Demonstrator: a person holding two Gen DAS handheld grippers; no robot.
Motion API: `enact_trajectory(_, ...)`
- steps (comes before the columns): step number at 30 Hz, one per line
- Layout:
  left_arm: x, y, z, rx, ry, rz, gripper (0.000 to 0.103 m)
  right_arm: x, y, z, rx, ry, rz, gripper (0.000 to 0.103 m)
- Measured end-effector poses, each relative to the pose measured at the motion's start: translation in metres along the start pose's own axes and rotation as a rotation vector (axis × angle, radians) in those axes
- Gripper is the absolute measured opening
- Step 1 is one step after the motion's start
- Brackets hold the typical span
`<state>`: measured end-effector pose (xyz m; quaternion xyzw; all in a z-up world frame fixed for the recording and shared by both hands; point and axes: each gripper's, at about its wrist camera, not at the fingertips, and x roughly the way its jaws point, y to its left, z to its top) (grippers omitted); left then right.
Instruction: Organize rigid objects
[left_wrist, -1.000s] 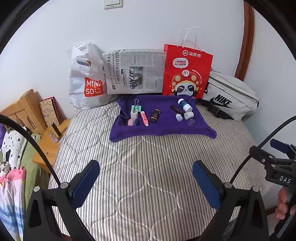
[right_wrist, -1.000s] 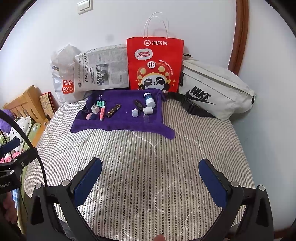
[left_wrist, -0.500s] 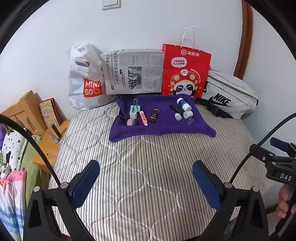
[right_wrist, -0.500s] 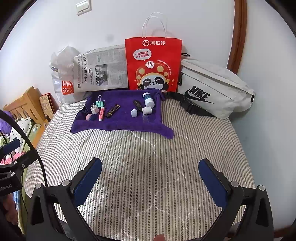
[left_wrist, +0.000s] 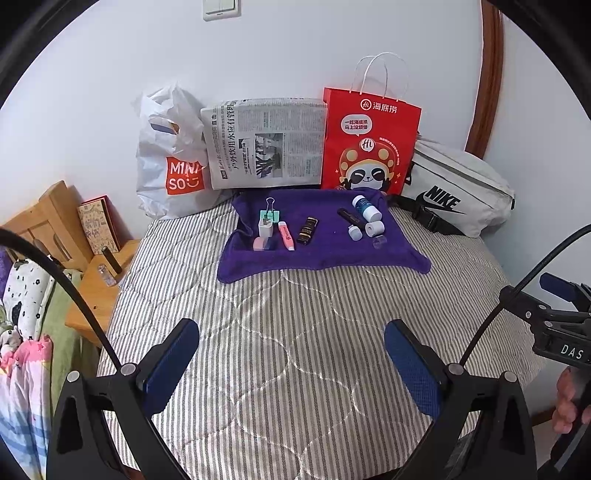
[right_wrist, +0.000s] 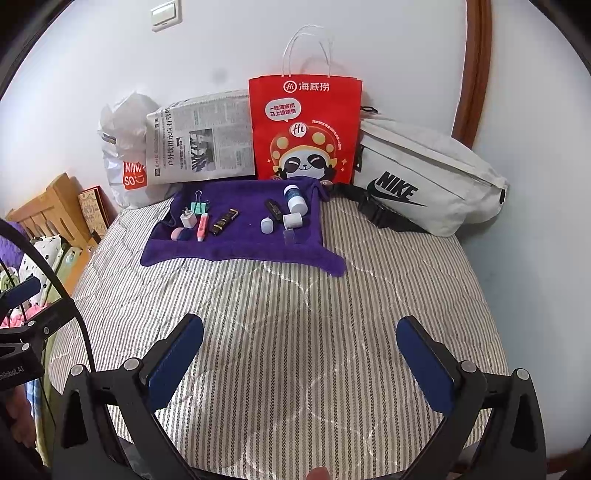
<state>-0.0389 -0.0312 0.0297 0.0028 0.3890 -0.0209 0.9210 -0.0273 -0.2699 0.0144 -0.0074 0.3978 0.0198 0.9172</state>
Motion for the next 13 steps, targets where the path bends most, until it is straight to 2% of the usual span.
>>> enact_trajectory(13,0.0008,0.0042,0.0010,-0.004,-0.004,0.007,0.101,-0.0008,-0.0041,-0.0007,0.005,0.002,0.001,0.103)
